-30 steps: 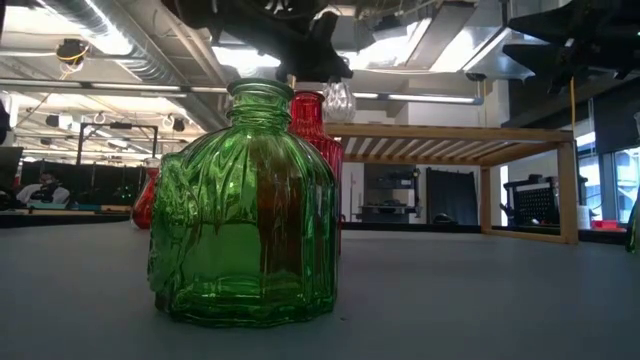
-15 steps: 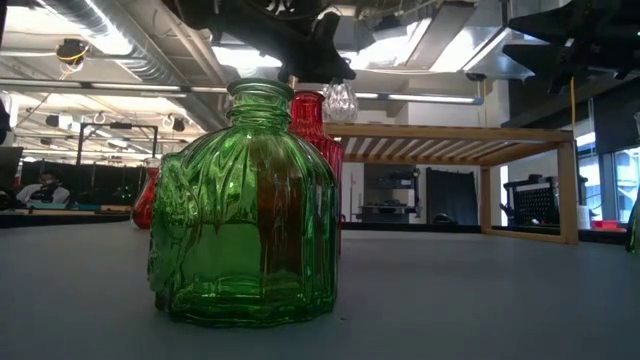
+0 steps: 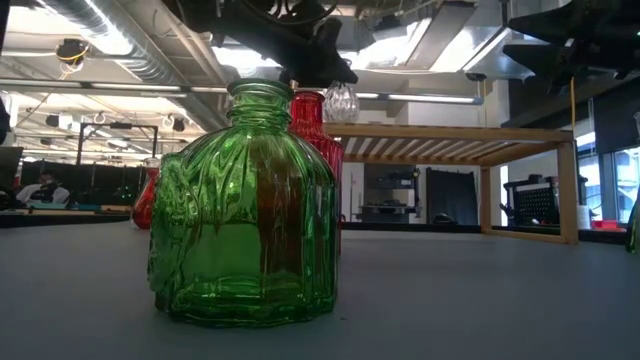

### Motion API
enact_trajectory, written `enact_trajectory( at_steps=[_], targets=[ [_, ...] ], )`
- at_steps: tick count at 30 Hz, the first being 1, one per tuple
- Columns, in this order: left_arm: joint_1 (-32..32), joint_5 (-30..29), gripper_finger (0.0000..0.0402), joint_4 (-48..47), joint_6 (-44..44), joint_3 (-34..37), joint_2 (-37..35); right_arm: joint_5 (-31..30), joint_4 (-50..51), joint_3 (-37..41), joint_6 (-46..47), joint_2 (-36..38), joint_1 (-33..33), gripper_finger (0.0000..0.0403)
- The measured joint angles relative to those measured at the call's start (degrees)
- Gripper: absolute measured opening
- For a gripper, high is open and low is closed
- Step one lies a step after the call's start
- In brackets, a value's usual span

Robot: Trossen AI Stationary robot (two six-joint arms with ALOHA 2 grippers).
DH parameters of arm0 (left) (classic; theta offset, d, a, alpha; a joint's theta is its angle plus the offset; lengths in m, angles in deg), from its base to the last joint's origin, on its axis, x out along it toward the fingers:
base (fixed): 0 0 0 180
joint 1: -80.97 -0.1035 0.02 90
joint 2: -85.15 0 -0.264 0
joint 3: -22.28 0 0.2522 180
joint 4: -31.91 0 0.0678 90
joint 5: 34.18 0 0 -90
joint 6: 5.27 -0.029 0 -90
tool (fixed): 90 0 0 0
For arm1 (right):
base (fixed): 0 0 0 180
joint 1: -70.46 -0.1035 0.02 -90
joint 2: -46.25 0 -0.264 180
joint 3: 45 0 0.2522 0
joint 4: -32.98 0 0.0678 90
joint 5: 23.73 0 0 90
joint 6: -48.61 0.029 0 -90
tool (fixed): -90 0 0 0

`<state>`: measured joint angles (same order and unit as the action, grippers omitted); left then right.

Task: Sort vases onto shelf
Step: Put the middle left transparent vase onto the shelf, then put the center red vase onto the shelf

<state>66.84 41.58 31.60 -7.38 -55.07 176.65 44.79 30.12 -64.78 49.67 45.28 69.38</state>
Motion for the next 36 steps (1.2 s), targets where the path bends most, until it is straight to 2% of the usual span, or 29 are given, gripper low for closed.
enact_trajectory(
  at_steps=[17, 27, 36],
  targets=[
    [0.28, -0.88, 0.0184, 1.83, 0.0, 0.07, -0.59, -0.02, 0.09, 0.0, -0.02, -0.01, 0.0, 0.025],
    [0.34, -2.58, 0.0232, 2.46, -0.14, 0.07, -1.62, -0.07, 0.06, 0.0, -0.07, 0.0, 0.0, 0.025],
    [2.36, -2.81, 0.0235, 2.66, -3.65, 0.04, -7.85, -0.11, 0.11, 0.0, -0.07, 0.0, -0.02, 0.025]
  ],
)
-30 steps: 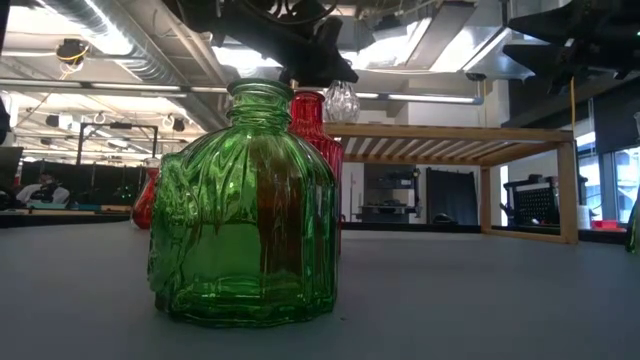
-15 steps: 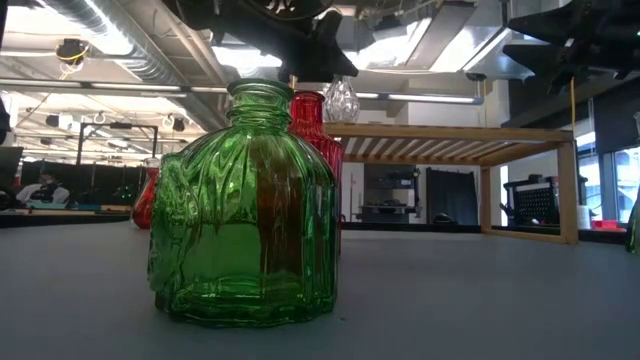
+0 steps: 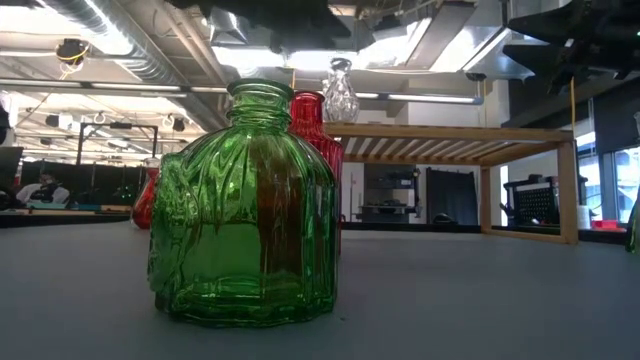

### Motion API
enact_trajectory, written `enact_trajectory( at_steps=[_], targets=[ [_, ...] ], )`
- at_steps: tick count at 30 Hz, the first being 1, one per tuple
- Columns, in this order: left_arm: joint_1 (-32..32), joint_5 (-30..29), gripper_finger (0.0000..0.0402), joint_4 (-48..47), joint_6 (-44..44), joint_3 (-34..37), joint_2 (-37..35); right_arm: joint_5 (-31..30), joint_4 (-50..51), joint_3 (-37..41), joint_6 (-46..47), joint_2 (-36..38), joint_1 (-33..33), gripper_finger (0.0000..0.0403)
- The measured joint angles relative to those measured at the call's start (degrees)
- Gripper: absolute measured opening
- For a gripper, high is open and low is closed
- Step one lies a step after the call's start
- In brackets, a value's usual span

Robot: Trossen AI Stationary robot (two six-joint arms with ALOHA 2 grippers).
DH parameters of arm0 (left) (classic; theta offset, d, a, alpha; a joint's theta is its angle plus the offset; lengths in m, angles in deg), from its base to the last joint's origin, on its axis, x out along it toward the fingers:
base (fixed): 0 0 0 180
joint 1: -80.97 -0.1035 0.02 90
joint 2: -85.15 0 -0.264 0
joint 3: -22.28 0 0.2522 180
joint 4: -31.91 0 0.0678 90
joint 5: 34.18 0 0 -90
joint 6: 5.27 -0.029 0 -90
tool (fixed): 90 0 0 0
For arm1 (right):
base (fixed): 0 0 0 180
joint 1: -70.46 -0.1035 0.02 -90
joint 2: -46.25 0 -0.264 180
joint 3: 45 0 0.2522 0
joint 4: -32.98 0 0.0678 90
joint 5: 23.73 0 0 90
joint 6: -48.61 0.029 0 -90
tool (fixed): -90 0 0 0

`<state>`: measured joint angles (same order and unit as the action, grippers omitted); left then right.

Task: Sort vases onto shelf
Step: Put the center red vase onto the shelf

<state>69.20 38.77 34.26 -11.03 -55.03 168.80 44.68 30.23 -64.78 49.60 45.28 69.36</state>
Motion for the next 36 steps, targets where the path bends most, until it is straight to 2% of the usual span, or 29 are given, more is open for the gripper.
enact_trajectory(
  at_steps=[4, 8, 14, 17, 20, 23, 27, 32, 36],
  targets=[
    [2.24, -0.2, 0.0235, -1.42, -1.07, 0.0, -3.73, -0.99, -0.15, 0.0, -0.02, -0.02, 0.0, 0.025],
    [6.07, -0.38, 0.0235, -6.28, -2.56, 0.0, -7.3, -5.48, -0.45, 0.0, -0.04, 0.0, 0.0, 0.025],
    [12.65, -6.29, 0.0229, -17.3, -0.58, 0.0, -12.51, -10.74, -0.46, 0.0, -0.03, 0.0, 0.0, 0.025],
    [16.34, -8.34, 0.0228, -21.72, 1.85, 0.44, -14.12, -9.86, -0.47, 0.0, 0.05, 0.0, 0.0, 0.025],
    [20.51, -10.07, 0.0228, -22.64, 3.87, 3.83, -15.63, -4.0, -0.48, 0.0, 0.15, 0.0, -0.02, 0.025],
    [24.41, -13.73, 0.0228, -21.34, 5.81, 9.6, -17.24, 1.29, -0.58, 0.0, 0.76, -0.01, -0.02, 0.025],
    [28.46, -18.72, 0.0228, -13.98, 10.14, 20.28, -19.37, 3.31, -0.59, 0.0, 1.73, -0.71, -0.02, 0.025],
    [30.53, -18.84, 0.0228, -3.74, 14.41, 32.18, -19.35, 7.04, -3.1, 0.0, 2.9, -5.72, -0.02, 0.025],
    [30.56, -17.91, 0.0228, 3.06, 17.0, 38.37, -17.62, 9.68, -6.14, -1.01, 4.58, -13.21, -0.02, 0.025]
  ],
)
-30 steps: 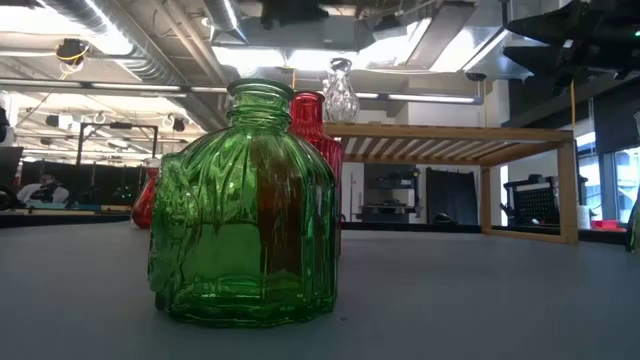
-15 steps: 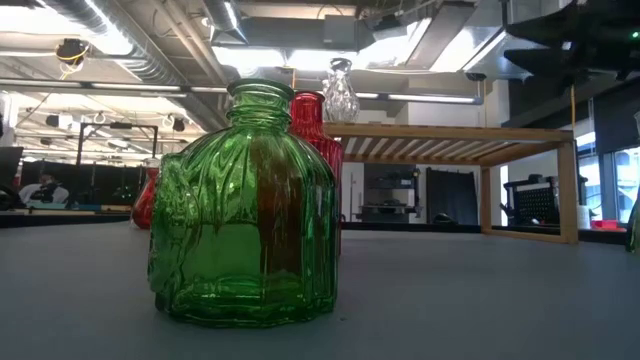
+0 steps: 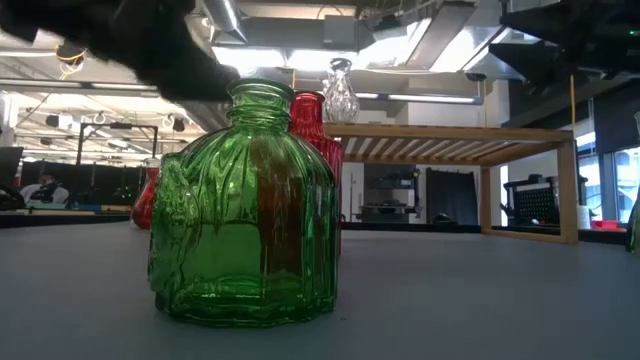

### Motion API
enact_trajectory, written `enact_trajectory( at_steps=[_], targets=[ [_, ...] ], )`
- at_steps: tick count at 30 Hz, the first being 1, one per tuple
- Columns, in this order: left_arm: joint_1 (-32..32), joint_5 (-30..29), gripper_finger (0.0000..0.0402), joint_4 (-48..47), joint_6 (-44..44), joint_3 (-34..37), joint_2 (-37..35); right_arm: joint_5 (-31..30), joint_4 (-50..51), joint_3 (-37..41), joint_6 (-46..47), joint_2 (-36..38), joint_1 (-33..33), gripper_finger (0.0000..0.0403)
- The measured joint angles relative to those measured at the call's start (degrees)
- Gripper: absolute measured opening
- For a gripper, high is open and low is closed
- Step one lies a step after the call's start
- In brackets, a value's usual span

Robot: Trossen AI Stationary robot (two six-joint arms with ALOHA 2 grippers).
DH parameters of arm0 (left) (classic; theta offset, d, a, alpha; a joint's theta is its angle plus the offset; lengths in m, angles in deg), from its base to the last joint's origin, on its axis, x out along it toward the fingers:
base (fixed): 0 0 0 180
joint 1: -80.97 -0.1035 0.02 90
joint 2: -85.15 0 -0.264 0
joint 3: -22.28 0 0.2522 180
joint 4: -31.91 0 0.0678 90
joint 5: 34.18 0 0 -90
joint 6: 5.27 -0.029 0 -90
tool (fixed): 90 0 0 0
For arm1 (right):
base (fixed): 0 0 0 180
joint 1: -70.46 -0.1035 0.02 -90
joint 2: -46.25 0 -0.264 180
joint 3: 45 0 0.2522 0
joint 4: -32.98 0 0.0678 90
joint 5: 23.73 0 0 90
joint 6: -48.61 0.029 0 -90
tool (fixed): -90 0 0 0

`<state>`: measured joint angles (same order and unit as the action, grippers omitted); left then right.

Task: Sort vases onto shelf
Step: Put the center red vase onto the shelf

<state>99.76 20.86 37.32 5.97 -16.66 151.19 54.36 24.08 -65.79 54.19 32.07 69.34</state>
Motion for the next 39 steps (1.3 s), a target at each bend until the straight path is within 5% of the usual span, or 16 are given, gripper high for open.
enact_trajectory(
  at_steps=[6, 14, 20, 29, 39],
  targets=[
    [-0.01, 0.01, 0.0228, 5.85, 0.38, 3.38, 2.6, 1.72, 0.42, -9.45, 0.32, -20.25, -0.02, 0.025],
    [0.0, 1.91, 0.0228, 6.44, 2.23, 3.38, 4.97, 13.85, 0.32, -25.27, 2.98, -49.42, -2.12, 0.025],
    [0.82, 2.99, 0.0228, 6.4, 6.29, 3.38, 8.03, 12.9, 4.14, -36.46, -1.76, -65.96, -8.78, 0.025],
    [2.68, 2.95, 0.0228, 9.84, 6.72, 3.38, 10.88, 8.9, 8.22, -43.74, -1.87, -78.03, -12.15, 0.025],
    [2.66, 2.61, 0.0228, 10.37, 6.74, 3.36, 10.88, 11.81, 1.71, -43.74, -0.02, -84.79, -12.04, 0.025]
  ],
)
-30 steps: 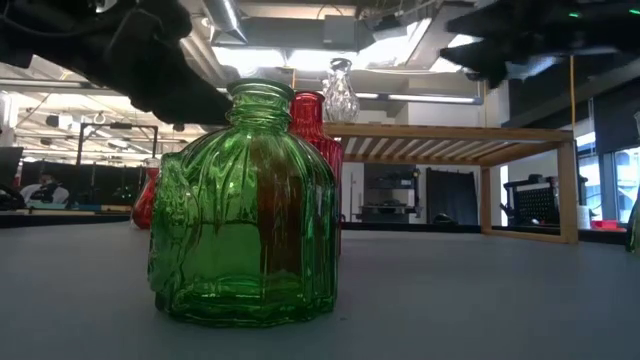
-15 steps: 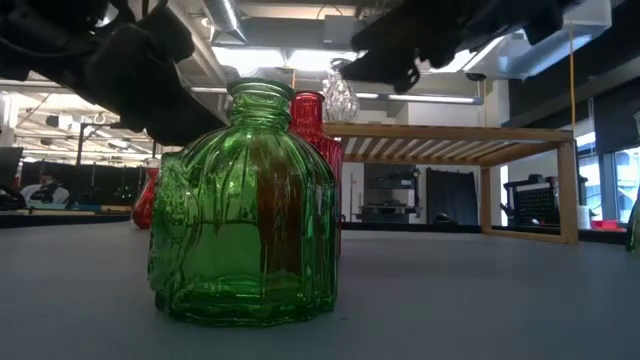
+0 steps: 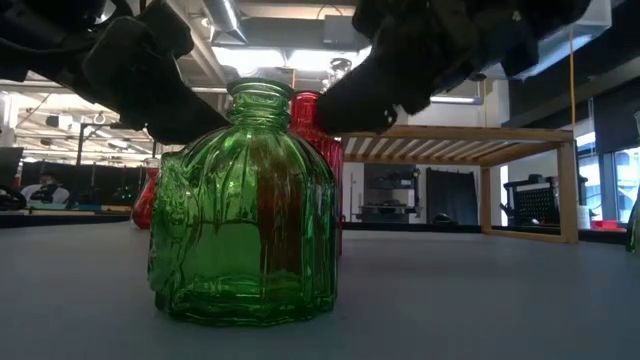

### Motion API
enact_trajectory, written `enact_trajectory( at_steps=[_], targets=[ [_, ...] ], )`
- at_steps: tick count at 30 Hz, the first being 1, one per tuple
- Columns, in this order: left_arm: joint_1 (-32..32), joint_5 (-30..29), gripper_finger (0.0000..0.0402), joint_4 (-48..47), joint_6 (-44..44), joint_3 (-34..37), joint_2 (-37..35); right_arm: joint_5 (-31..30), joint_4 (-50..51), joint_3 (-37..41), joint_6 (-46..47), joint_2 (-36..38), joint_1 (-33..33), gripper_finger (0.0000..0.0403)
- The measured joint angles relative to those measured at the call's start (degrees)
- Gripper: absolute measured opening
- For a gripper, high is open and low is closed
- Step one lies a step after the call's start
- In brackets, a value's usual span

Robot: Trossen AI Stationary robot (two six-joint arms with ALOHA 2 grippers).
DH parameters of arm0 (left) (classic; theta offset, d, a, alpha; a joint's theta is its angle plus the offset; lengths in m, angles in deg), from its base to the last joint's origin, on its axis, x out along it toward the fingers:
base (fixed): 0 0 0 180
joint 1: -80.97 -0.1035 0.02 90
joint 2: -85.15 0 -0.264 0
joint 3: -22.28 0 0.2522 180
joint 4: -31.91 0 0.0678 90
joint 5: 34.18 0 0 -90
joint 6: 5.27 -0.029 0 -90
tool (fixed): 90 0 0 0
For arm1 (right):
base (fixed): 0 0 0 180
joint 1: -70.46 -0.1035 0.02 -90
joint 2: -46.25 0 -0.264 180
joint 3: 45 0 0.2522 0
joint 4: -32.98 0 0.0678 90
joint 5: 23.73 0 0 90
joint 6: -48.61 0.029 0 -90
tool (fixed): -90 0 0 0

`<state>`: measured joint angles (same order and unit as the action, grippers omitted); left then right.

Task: Sort vases onto shelf
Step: Put the center red vase onto the shelf

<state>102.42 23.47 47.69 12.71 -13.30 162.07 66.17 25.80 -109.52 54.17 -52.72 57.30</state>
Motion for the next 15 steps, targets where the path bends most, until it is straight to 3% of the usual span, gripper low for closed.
enact_trajectory(
  at_steps=[11, 15],
  targets=[
    [0.0, 0.02, 0.0228, 0.03, 1.4, 0.0, 0.0, 1.07, -11.2, 0.02, -0.15, -5.45, 0.0, 0.0247],
    [0.0, 0.02, 0.0228, 0.04, 1.4, 0.0, 0.0, 1.06, -13.06, 0.02, -1.81, -7.44, 0.0, 0.0217]
  ],
)
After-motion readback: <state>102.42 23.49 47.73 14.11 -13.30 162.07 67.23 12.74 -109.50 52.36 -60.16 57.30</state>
